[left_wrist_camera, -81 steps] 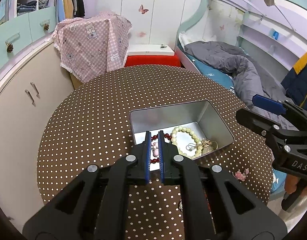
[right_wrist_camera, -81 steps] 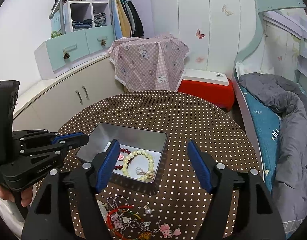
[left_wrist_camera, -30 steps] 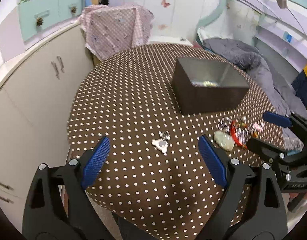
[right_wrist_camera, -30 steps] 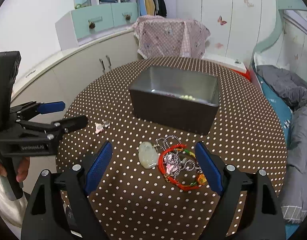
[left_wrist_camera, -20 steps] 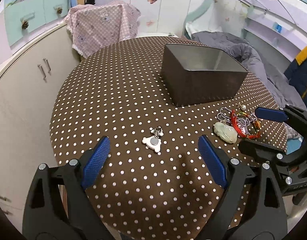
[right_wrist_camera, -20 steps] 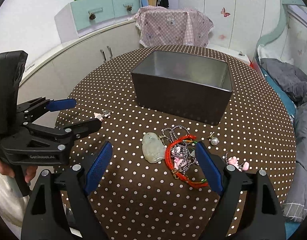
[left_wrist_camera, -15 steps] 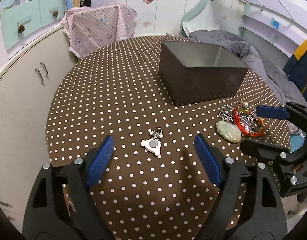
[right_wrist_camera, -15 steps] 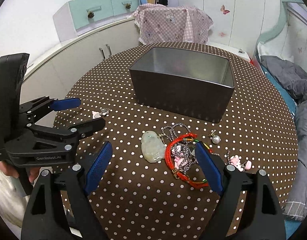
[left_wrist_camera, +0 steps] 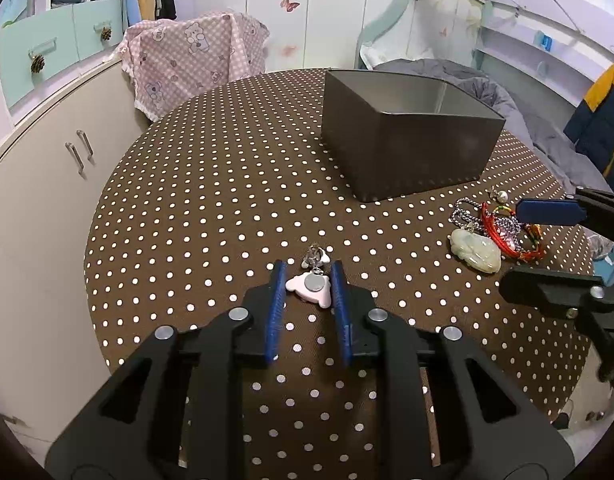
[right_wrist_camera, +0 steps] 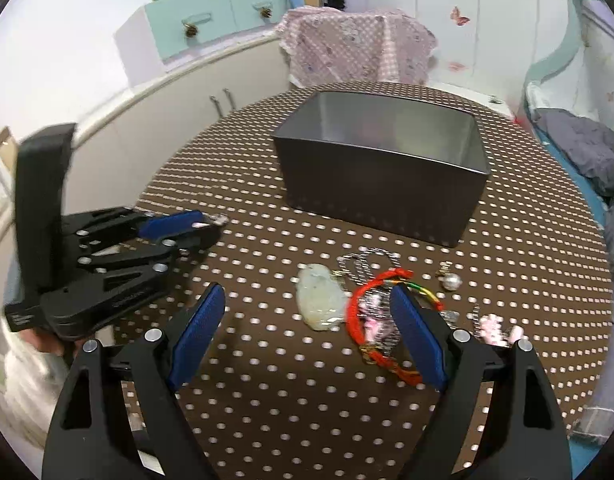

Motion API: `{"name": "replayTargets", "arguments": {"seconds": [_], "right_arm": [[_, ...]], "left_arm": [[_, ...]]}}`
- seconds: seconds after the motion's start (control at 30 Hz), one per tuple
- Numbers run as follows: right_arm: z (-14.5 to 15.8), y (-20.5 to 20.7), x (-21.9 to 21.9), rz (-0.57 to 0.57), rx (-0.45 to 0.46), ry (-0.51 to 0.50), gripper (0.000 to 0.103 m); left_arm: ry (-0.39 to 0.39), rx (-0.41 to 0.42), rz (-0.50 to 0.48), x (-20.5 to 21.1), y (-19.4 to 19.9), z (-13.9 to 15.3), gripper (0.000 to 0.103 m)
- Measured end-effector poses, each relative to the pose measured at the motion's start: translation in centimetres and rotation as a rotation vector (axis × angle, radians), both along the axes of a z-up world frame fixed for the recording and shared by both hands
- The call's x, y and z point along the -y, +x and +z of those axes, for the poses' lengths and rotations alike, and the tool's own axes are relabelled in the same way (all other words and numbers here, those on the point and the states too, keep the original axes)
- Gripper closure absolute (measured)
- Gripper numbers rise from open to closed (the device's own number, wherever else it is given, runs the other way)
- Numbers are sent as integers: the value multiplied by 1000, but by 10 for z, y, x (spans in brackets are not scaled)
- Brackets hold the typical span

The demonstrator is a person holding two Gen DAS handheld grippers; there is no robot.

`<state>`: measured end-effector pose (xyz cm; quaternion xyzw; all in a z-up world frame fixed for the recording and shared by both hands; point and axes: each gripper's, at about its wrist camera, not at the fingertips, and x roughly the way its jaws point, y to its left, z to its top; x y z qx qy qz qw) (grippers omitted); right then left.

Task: Organize jewelry
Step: 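Grasp the white bear charm on its keyring with the left tool, then grasp the white jade pendant with the right tool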

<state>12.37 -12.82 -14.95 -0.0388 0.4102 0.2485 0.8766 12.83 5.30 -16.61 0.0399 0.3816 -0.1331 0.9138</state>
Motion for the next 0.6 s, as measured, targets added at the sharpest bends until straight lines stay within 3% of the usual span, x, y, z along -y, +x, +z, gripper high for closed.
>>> {"name": "replayTargets", "arguments": {"seconds": [0.1,0.17,0.23,0.6], "right_arm": [[1,0,-2,34,3,29,32],[-2,4,-3,42,-11,38,47],[-8,9,-5,39,-33,35,55],[-24,13,-6,21,3,-94,73]], "left_arm": [[-1,3,1,0,-1,0,81],[-6,2,6,-1,-3,0,80],[-12,2,9,-2,-4,0,80],[-23,6,14,-2,-5,0,80]]}}
